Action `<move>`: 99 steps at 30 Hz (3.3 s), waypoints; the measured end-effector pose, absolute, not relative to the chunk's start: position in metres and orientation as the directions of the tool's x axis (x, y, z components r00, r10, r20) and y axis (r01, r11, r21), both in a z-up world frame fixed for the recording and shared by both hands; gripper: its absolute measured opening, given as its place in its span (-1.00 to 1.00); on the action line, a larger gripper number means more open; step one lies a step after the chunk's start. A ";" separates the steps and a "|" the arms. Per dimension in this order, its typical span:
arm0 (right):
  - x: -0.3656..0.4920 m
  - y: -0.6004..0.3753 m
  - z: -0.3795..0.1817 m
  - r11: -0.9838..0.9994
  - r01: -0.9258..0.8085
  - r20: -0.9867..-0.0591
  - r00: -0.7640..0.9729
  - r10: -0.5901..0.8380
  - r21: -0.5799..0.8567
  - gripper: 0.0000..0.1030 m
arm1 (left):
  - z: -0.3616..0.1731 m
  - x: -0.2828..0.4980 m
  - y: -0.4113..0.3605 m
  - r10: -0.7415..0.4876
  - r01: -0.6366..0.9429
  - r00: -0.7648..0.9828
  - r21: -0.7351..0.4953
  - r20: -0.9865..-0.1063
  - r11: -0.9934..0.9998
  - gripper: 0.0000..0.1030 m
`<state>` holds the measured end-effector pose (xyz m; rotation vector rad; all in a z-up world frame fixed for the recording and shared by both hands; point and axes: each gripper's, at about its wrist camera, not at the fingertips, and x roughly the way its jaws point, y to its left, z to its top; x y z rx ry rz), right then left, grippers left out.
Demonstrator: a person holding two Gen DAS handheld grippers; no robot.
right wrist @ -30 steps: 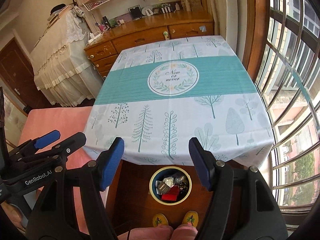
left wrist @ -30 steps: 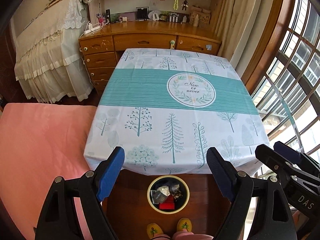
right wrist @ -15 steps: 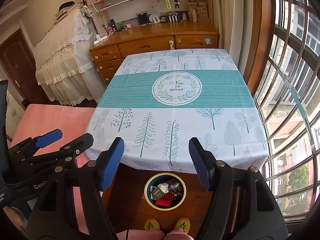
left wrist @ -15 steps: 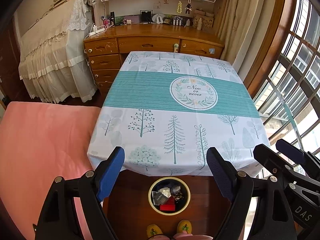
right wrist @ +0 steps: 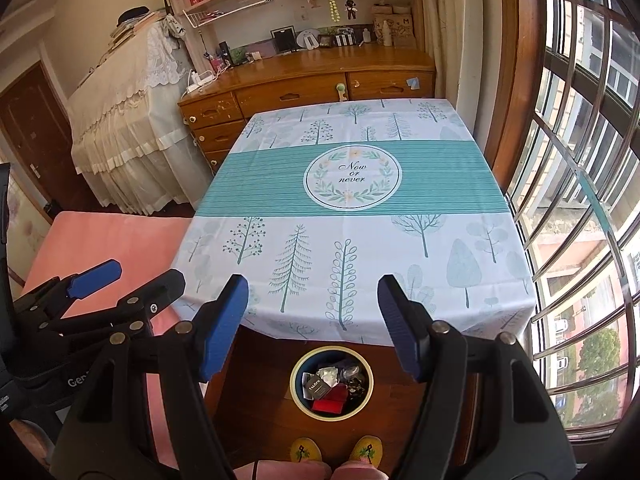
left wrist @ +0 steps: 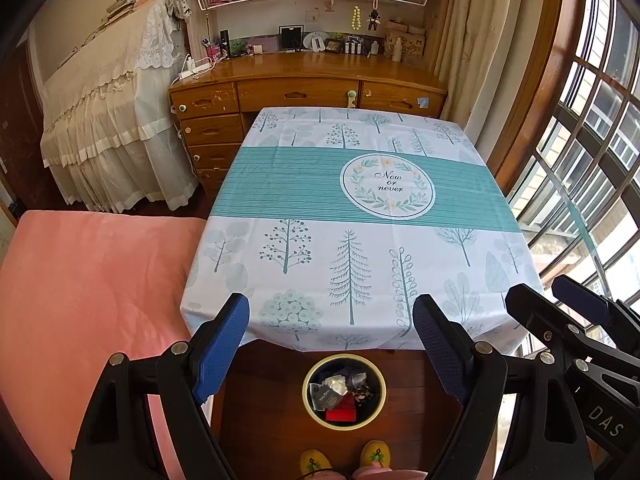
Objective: Collect trash
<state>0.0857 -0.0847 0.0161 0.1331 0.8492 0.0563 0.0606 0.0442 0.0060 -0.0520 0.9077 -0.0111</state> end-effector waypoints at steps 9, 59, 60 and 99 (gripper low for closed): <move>0.080 -0.087 0.016 0.990 0.008 -0.746 0.658 0.102 0.143 0.26 | 0.007 0.055 0.041 -0.024 -0.018 0.613 -0.044 -0.790 0.999 0.66; 0.066 -0.089 0.013 0.988 0.024 -0.743 0.662 0.100 0.154 0.26 | 0.007 0.060 0.047 -0.028 0.007 0.611 -0.030 -0.791 1.000 0.66; 0.067 -0.088 0.014 0.988 0.025 -0.743 0.662 0.099 0.154 0.26 | 0.007 0.059 0.048 -0.028 0.006 0.610 -0.031 -0.792 1.000 0.66; 0.059 -0.083 0.005 0.986 0.030 -0.748 0.656 0.105 0.165 0.26 | -0.002 0.051 0.065 -0.026 0.017 0.597 -0.019 -0.802 1.000 0.66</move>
